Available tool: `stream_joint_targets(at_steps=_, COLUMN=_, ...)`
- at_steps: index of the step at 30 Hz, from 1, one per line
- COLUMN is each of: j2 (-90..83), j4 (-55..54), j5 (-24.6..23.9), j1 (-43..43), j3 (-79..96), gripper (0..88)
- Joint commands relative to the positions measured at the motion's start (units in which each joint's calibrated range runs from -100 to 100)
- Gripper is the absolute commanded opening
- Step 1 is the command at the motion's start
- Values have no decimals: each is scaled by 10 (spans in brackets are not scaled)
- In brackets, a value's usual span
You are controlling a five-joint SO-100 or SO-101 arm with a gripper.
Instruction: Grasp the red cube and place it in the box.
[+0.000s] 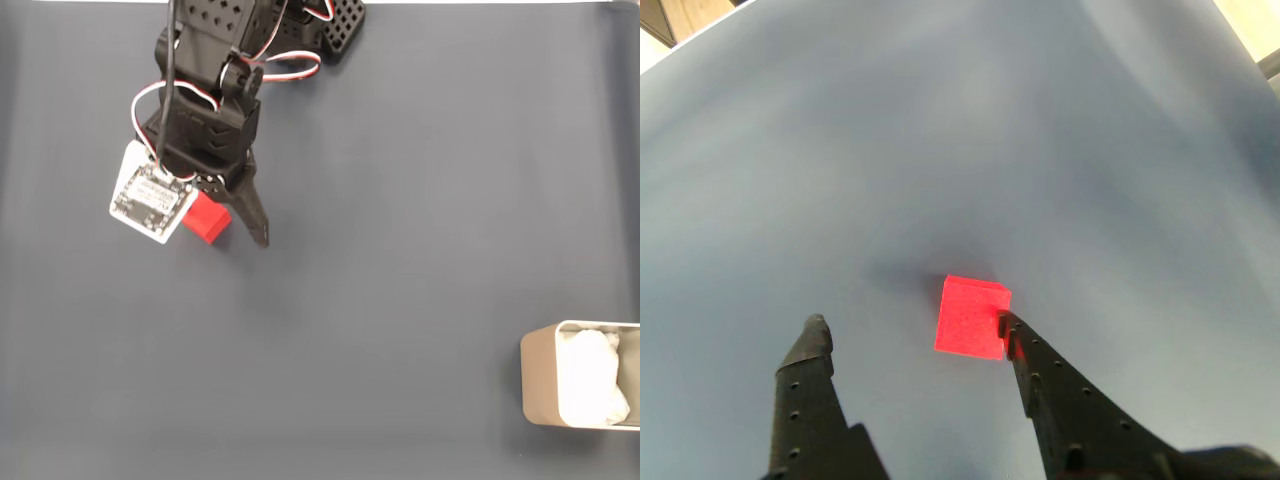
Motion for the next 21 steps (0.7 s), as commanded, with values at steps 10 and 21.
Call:
stream_joint_targets(at_steps=10, j2=30, j4=-14, j5=-5, j1=20, j3=-53, gripper=381)
stream_joint_targets(at_steps=21, j2=-46, j4=18, j5=5, j1=62, j3=-69, gripper=383)
